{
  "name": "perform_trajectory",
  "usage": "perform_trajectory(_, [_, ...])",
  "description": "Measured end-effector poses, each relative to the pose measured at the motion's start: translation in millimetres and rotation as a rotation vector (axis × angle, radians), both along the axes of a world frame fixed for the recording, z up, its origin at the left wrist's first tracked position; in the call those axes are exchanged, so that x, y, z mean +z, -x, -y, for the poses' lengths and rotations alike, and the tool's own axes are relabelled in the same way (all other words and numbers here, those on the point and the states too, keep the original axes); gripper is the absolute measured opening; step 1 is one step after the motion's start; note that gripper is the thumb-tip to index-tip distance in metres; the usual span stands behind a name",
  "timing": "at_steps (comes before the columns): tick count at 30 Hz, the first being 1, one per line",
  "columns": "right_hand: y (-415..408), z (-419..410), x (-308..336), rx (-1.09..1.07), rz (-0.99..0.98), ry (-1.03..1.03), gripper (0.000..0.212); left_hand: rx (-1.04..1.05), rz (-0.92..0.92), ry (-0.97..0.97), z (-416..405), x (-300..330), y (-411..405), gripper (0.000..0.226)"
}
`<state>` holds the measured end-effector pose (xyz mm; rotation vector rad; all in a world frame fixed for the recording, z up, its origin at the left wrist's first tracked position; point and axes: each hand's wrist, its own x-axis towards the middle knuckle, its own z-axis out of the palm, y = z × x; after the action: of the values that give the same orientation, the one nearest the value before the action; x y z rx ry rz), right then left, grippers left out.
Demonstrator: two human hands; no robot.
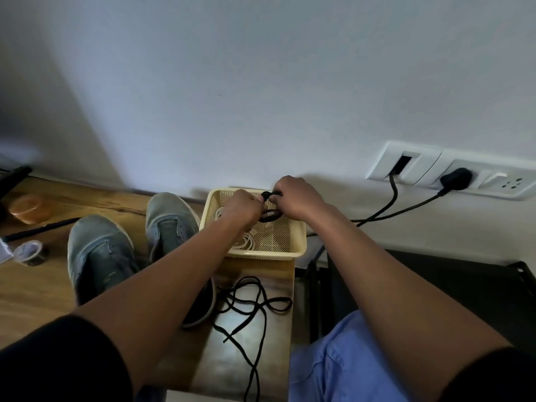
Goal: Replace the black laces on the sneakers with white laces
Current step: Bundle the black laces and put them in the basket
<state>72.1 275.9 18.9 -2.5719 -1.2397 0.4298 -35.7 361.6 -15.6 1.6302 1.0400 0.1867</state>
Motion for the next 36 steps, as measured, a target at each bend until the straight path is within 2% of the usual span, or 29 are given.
perform_trajectory(4, [2, -5, -12, -0.018, 0.105, 0.061, 0.012, -0.008, -0.072, -0.052, -3, -16, -5, 0.034])
perform_trajectory(10, [3, -5, -24, -0.102, 0.066, 0.094, 0.009, -0.06, -0.246, -0.223, -2, -26, -13, 0.033])
perform_trajectory(15, [7, -3, -31, -0.098, 0.143, 0.145, 0.012, -0.135, -0.358, -0.411, -1, -32, -15, 0.032])
perform_trajectory(19, [17, -6, -34, -0.048, 0.232, 0.188, 0.017, -0.165, -0.375, -0.559, 2, -38, -9, 0.036])
perform_trajectory(25, [19, -12, -32, -0.02, 0.348, 0.193, 0.009, -0.225, -0.373, -0.778, 8, -34, -13, 0.017])
perform_trajectory(28, [21, -13, -34, -0.003, 0.376, 0.175, 0.018, -0.269, -0.399, -0.866, 6, -34, -13, 0.01])
perform_trajectory(31, [20, -10, -31, -0.009, 0.359, 0.178, 0.012, -0.274, -0.369, -0.894, 6, -36, -12, 0.008])
perform_trajectory(34, [14, -8, -26, -0.019, 0.384, 0.163, 0.029, -0.254, -0.327, -0.902, 5, -35, -9, 0.017])
perform_trajectory(36, [10, -6, -22, -0.005, 0.408, 0.141, 0.027, -0.258, -0.314, -0.885, 2, -33, -7, 0.024])
